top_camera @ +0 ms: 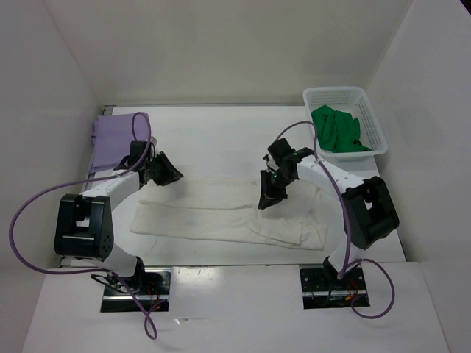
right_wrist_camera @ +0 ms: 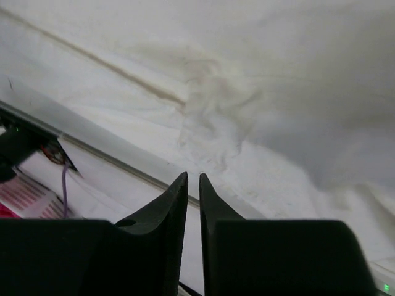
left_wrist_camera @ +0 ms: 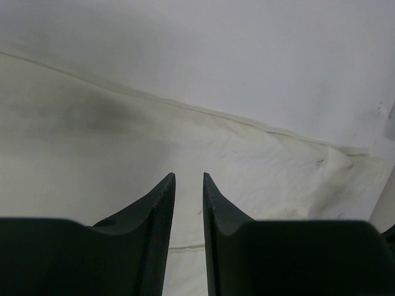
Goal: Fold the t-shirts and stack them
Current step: Fold the other side of the tshirt into a rectangle
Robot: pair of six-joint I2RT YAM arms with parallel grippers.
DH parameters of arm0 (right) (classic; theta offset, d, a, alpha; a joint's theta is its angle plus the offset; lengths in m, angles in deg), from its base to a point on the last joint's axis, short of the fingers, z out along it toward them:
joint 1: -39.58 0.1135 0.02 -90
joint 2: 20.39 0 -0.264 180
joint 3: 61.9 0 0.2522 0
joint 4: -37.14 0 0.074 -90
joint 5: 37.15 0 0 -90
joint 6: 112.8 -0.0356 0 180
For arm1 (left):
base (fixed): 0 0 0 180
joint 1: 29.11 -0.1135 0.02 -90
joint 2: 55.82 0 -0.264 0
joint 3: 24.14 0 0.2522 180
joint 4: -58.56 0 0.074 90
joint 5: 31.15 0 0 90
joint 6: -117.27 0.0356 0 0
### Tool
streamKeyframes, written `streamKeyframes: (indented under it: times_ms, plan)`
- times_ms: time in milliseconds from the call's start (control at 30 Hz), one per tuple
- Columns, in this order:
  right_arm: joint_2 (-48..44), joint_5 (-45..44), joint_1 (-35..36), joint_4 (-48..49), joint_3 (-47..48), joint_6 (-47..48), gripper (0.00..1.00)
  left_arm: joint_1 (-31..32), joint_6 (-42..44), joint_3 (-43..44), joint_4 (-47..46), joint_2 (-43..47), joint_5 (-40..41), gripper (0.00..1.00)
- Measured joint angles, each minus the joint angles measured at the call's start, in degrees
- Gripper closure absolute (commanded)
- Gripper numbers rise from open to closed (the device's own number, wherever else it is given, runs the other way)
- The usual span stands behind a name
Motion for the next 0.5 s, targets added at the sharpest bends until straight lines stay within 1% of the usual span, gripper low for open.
streamKeyframes:
  times_ms: [67,267,467,500]
  plan:
    - [-0.09,-1.40,-1.86,0.24,-0.24,-0.13,0.93,0.00,0.00,0.00,0.02,0.00,-0.11,0.69]
    - [-0.24,-4.46,-2.56,4.35,-5.40,-2.03,0.96,0.61,0.20,0.13,0.09,0.00,-0.90,0.69]
    - [0.26,-6.47,-1.66,7.30,-10.19,-4.22,0.96,3.28,0.20,1.25,-0.17,-0.57,-1.81,0.69]
    - [0.33,-7.32,-1.20,7.26,-11.04,-4.87,0.94,3.54,0.11,1.40,-0.61,-1.18,-2.25,0.69]
